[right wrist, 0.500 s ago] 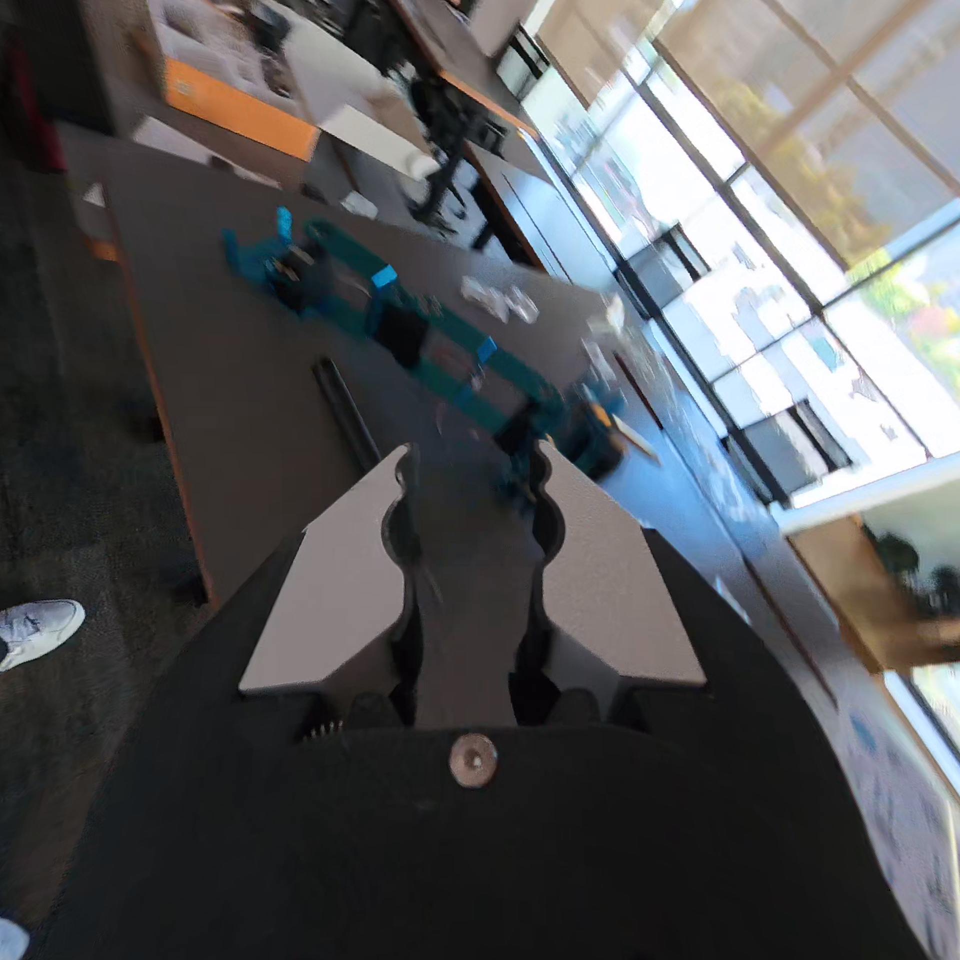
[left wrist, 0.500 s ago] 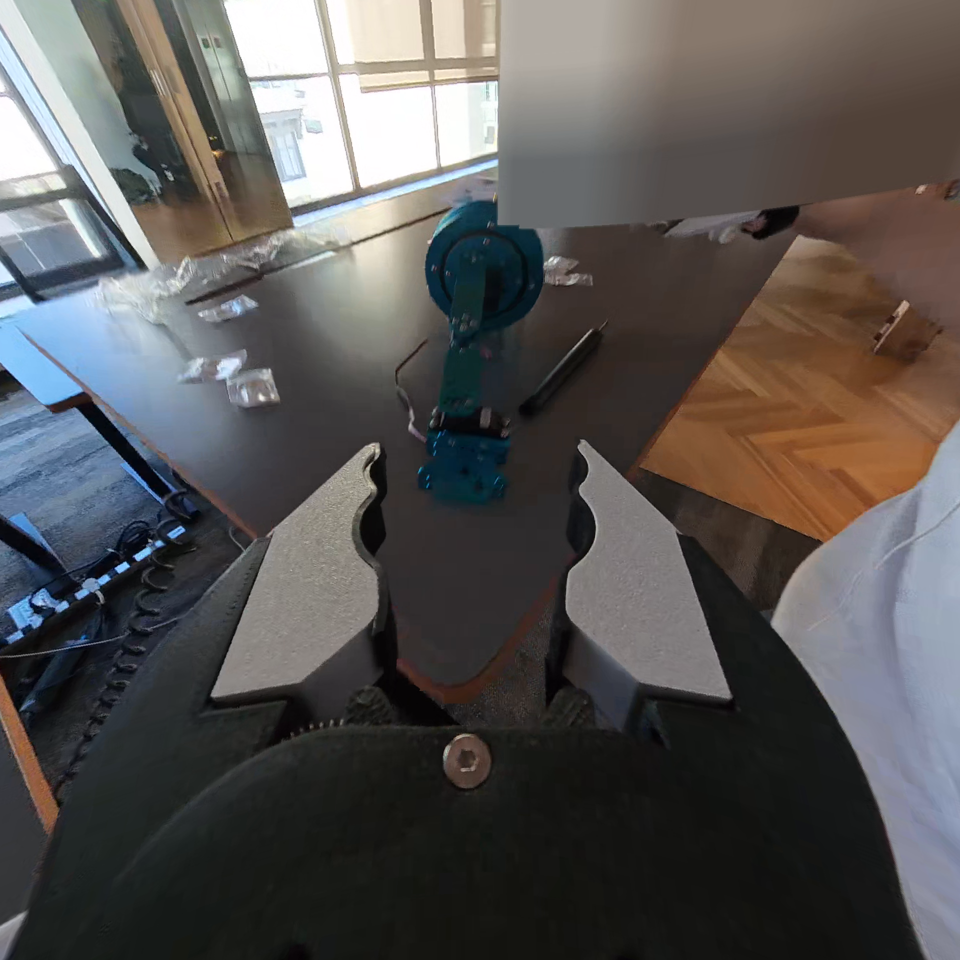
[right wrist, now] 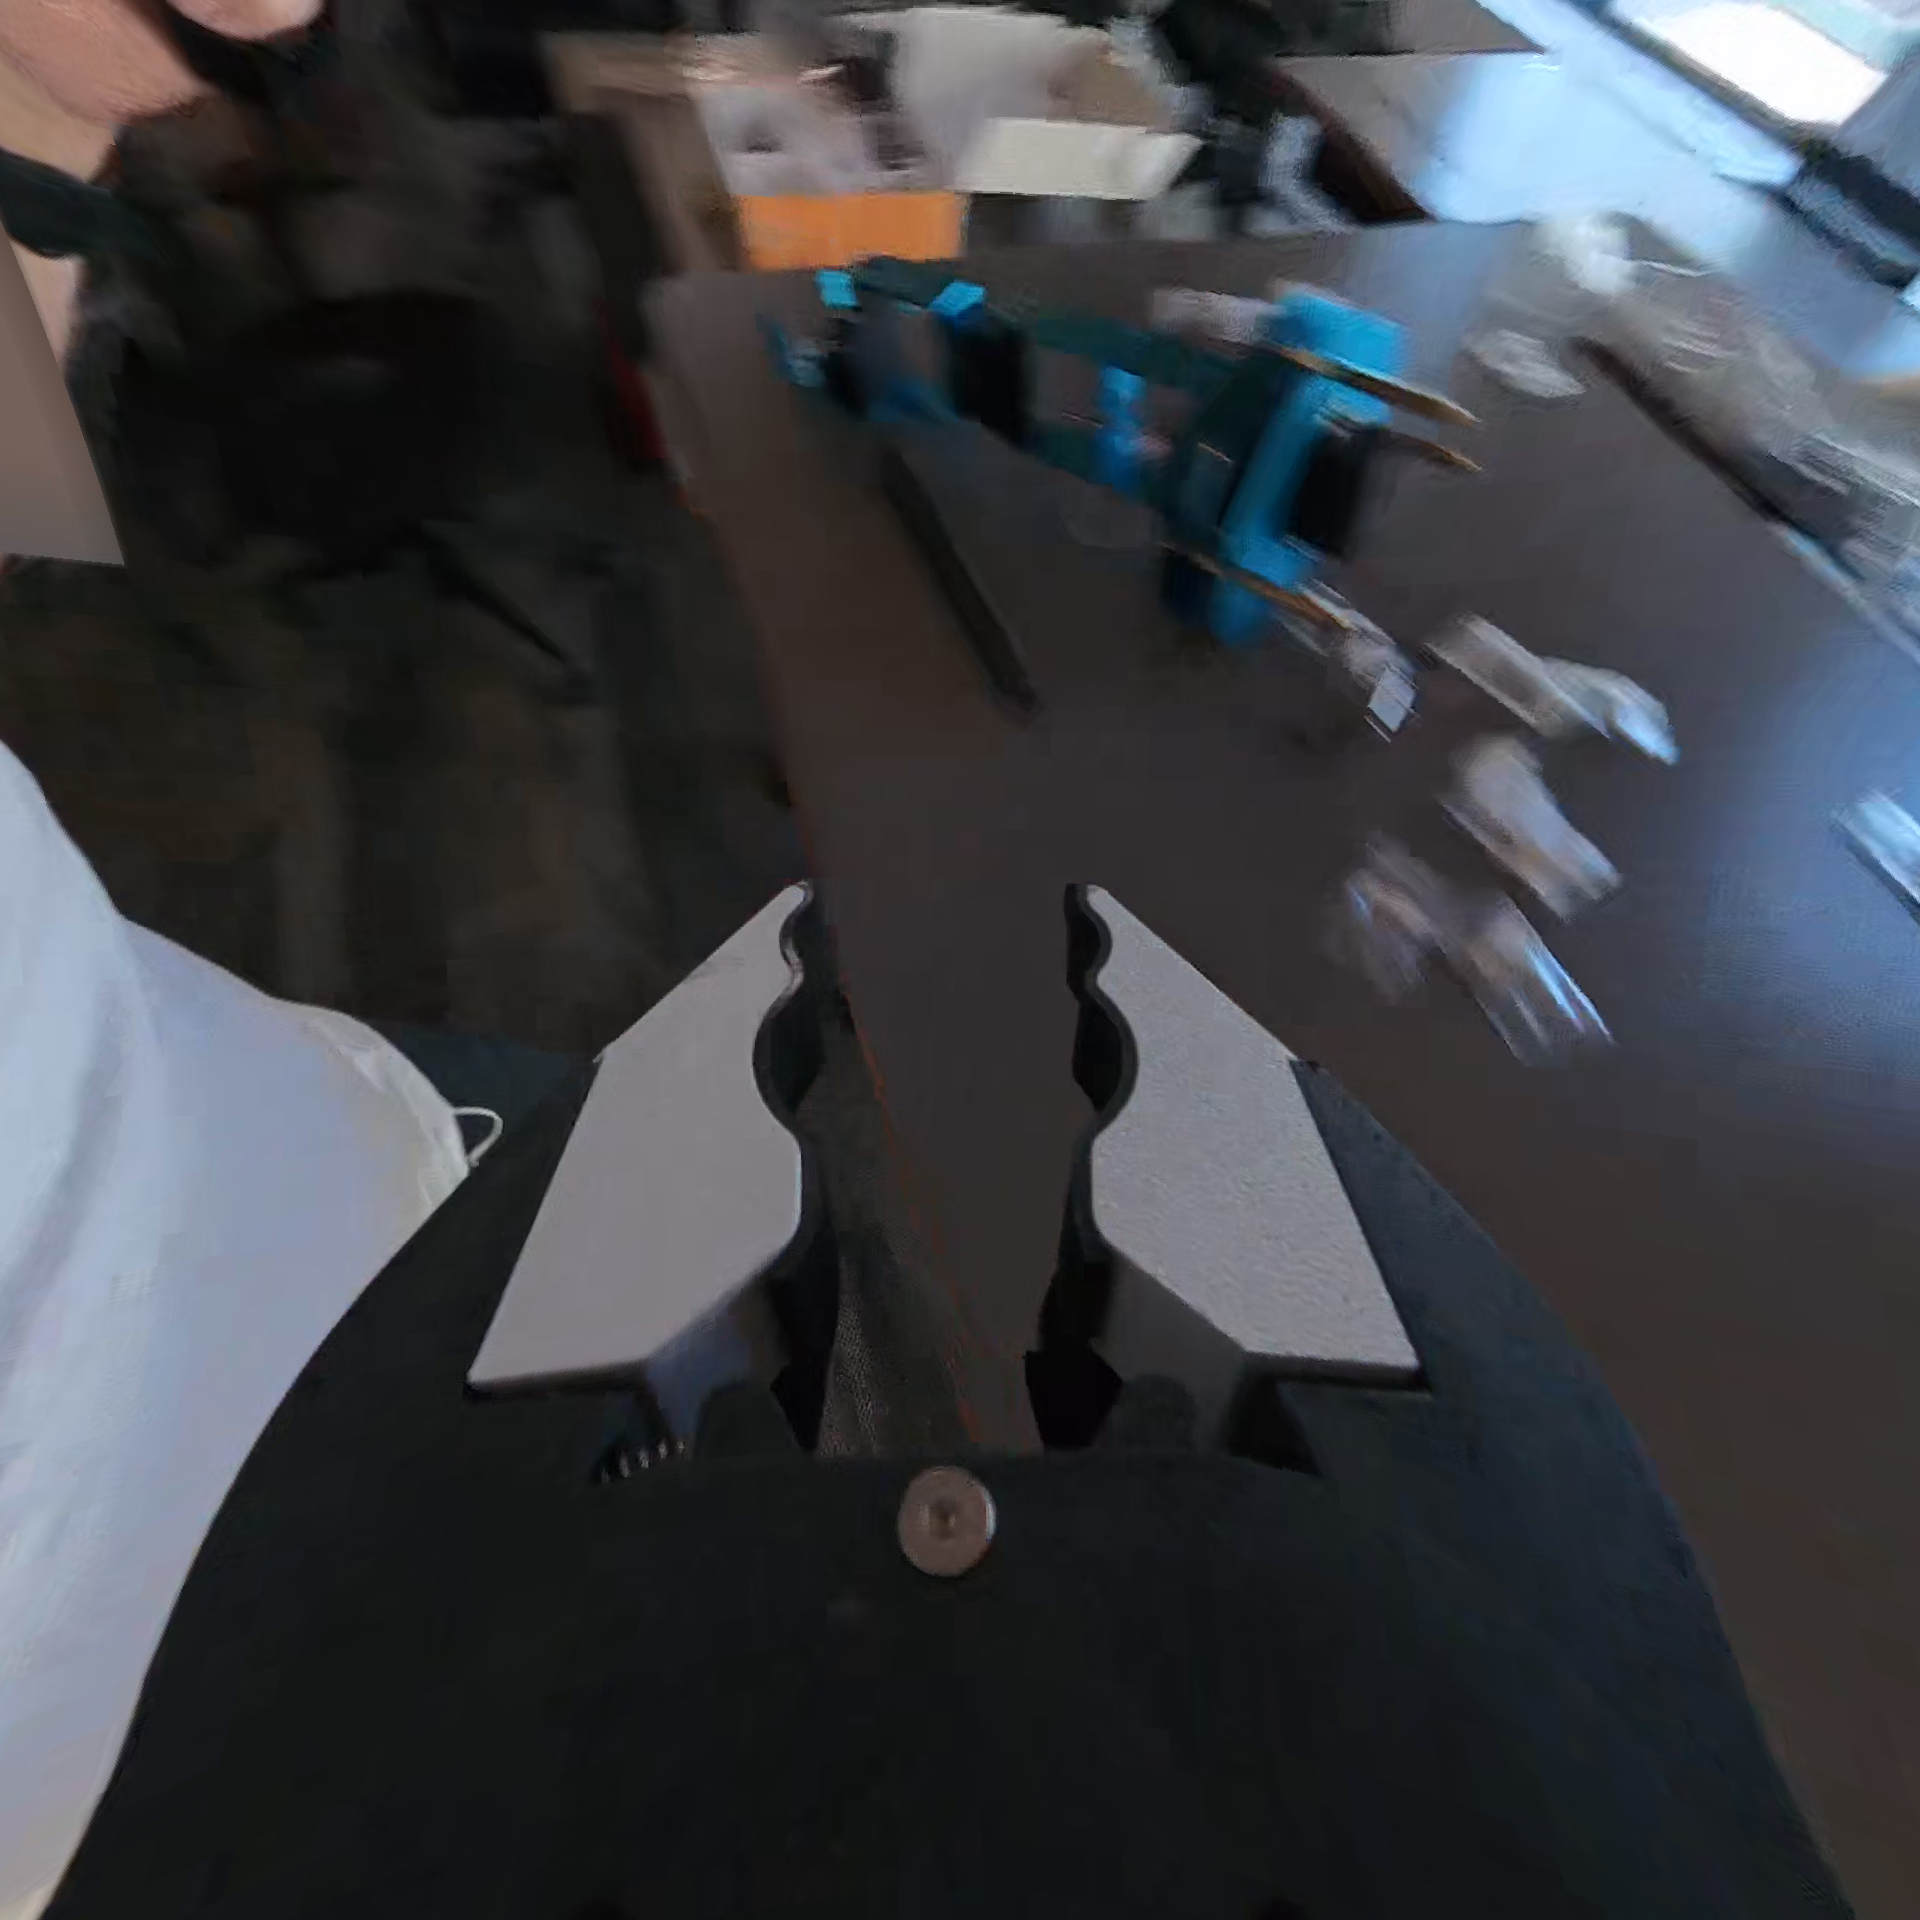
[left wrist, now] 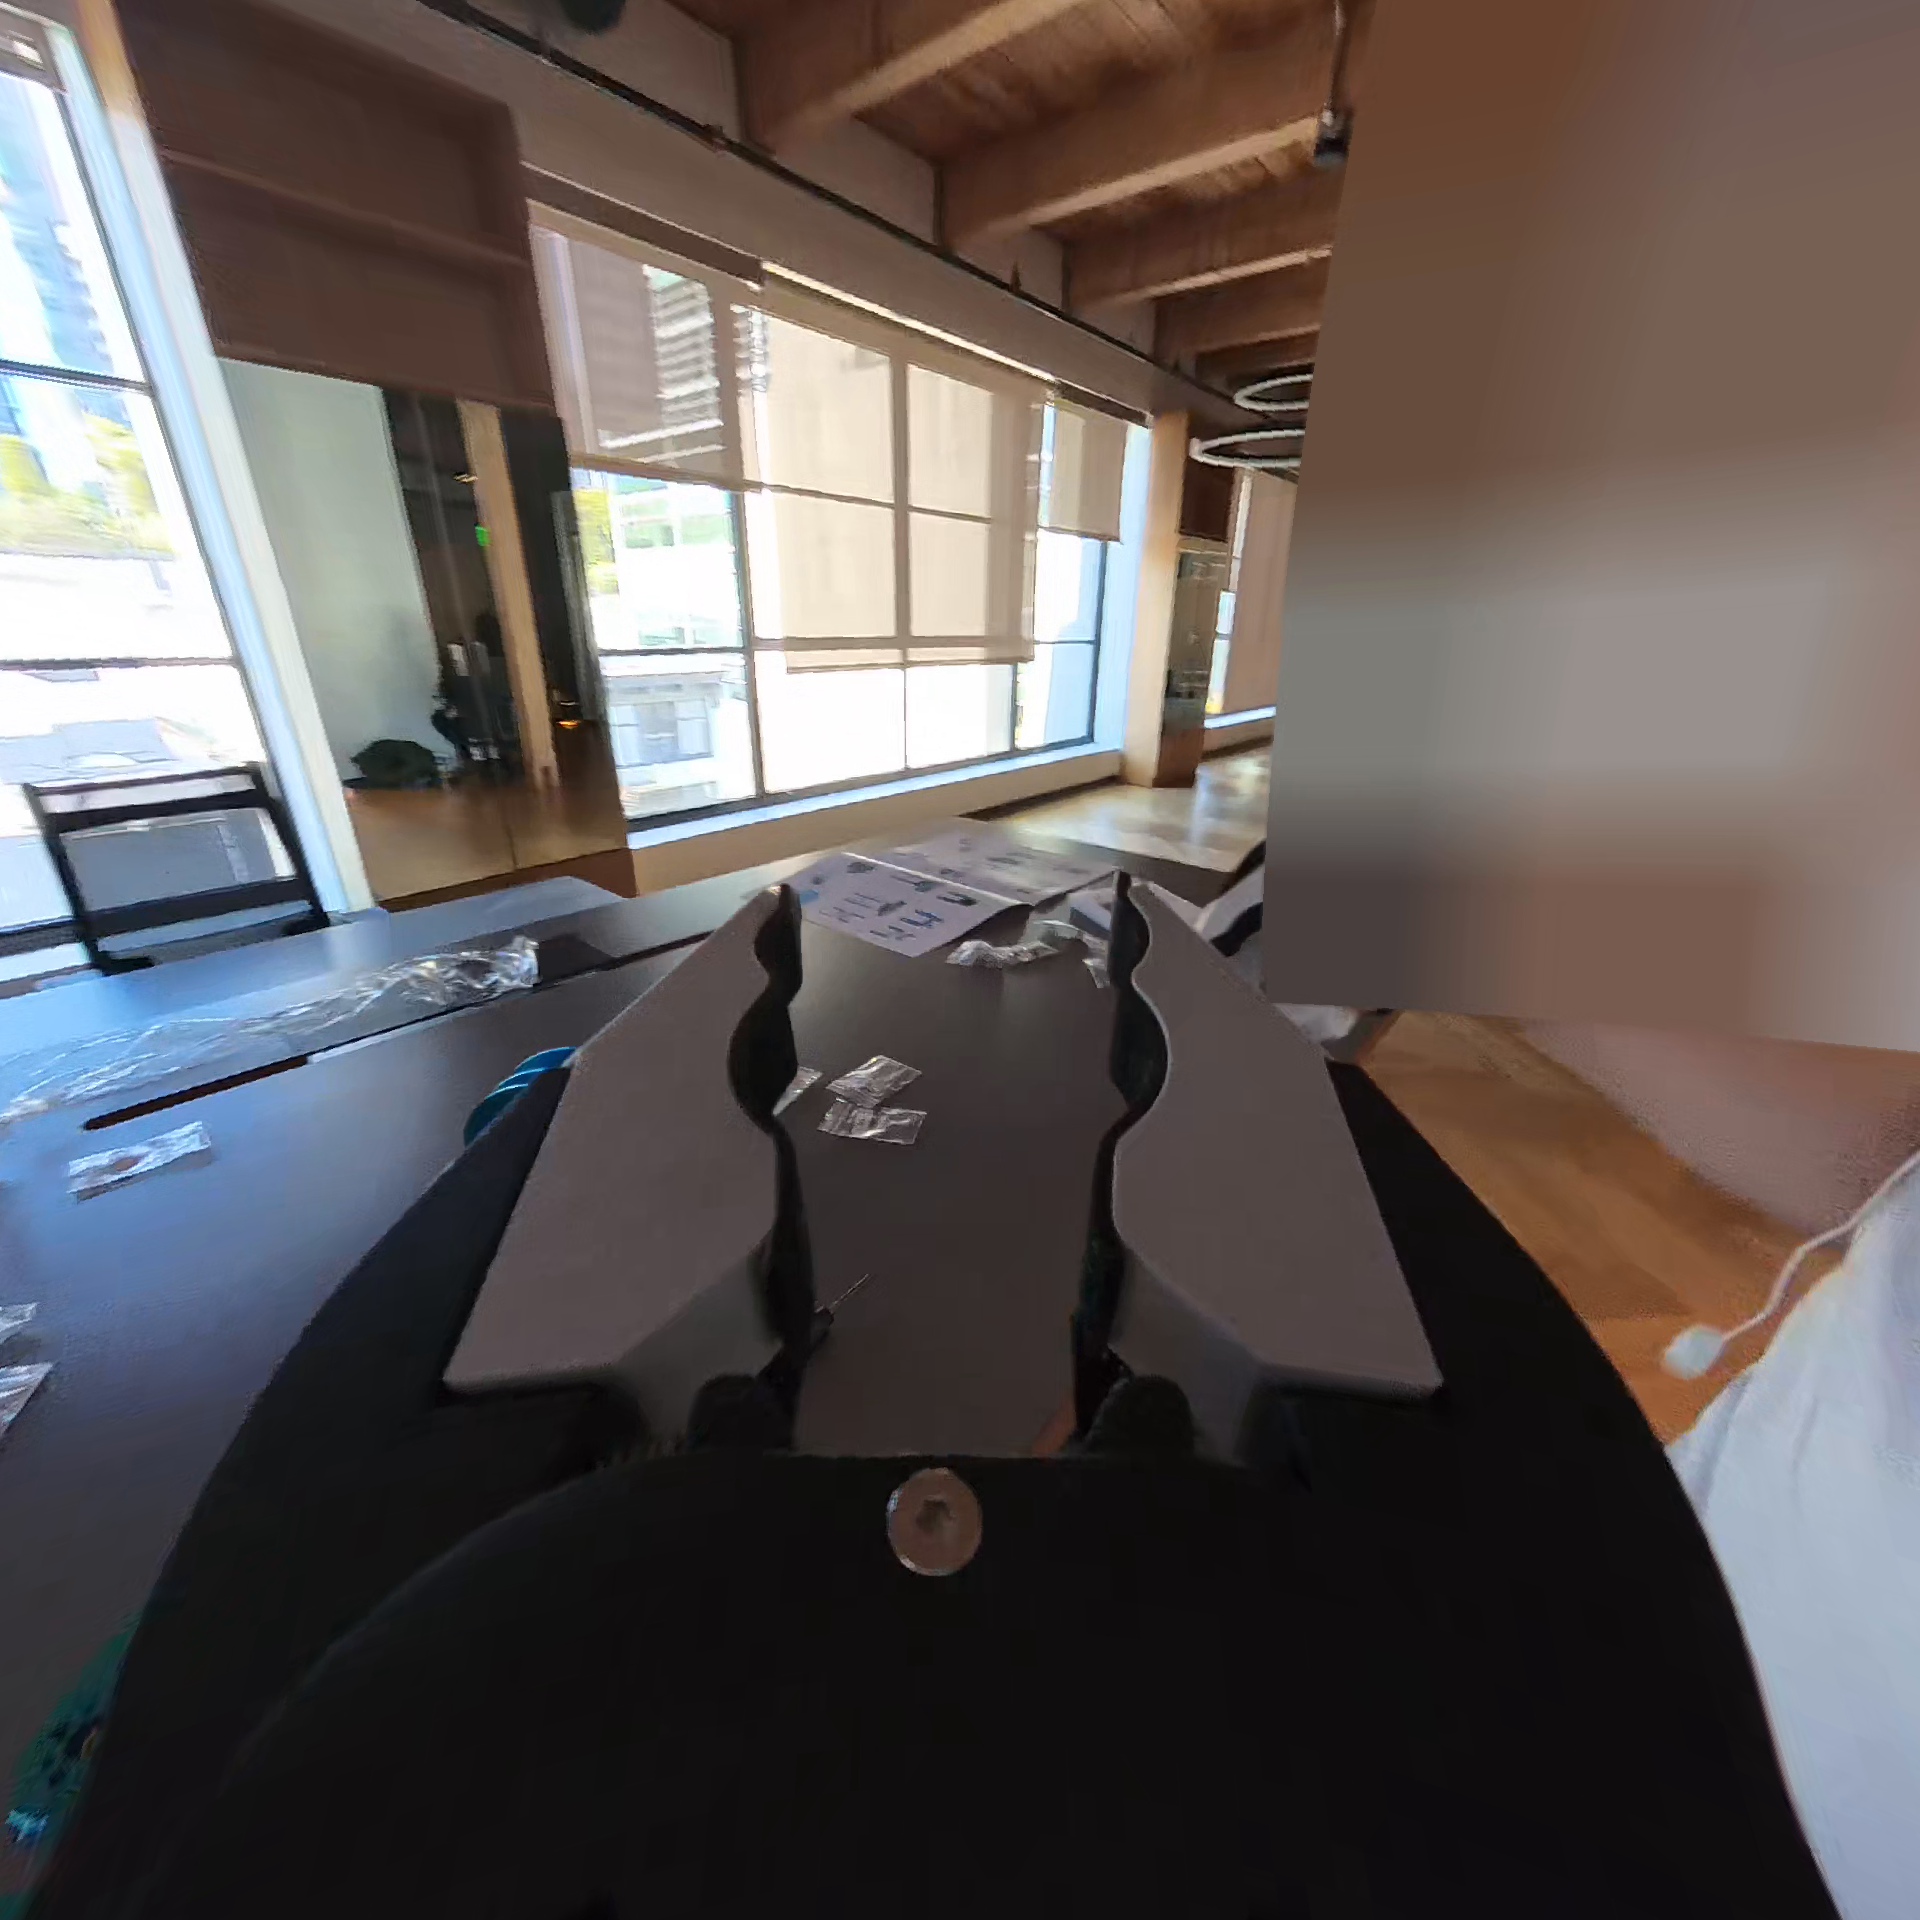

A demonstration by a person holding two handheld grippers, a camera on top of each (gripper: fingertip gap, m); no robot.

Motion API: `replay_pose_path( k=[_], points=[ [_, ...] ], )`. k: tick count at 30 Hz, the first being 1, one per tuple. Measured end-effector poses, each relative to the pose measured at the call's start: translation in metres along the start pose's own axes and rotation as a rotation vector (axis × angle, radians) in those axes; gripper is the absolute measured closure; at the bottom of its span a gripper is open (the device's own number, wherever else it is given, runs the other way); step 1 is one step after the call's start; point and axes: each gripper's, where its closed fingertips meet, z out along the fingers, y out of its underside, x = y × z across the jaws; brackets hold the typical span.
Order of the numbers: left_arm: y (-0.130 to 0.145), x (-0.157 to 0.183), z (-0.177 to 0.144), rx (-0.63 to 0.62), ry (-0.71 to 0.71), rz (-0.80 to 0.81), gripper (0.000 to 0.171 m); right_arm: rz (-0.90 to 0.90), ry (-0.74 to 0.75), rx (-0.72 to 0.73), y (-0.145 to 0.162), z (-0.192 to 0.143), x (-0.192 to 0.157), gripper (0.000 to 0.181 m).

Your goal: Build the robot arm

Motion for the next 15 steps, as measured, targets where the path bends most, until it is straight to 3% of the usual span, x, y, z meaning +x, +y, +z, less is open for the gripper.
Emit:
replay_pose_path(
  k=[3, 7, 11, 15],
  points=[
    [-0.014, 0.016, -0.019, -0.001, -0.093, -0.002, 0.114, -0.115, -0.224, -0.125, -0.042, 0.093, -0.015, 0.135],
    [-0.020, 0.028, -0.065, -0.026, -0.217, 0.018, 0.114, -0.310, -0.274, -0.370, -0.044, 0.199, -0.009, 0.141],
    [0.001, 0.023, -0.116, -0.080, -0.355, 0.049, 0.113, -0.358, -0.293, -0.500, -0.038, 0.249, -0.007, 0.144],
    [0.024, 0.020, -0.149, -0.093, -0.410, 0.003, 0.112, -0.366, -0.303, -0.639, -0.025, 0.269, 0.003, 0.143]
  ],
)
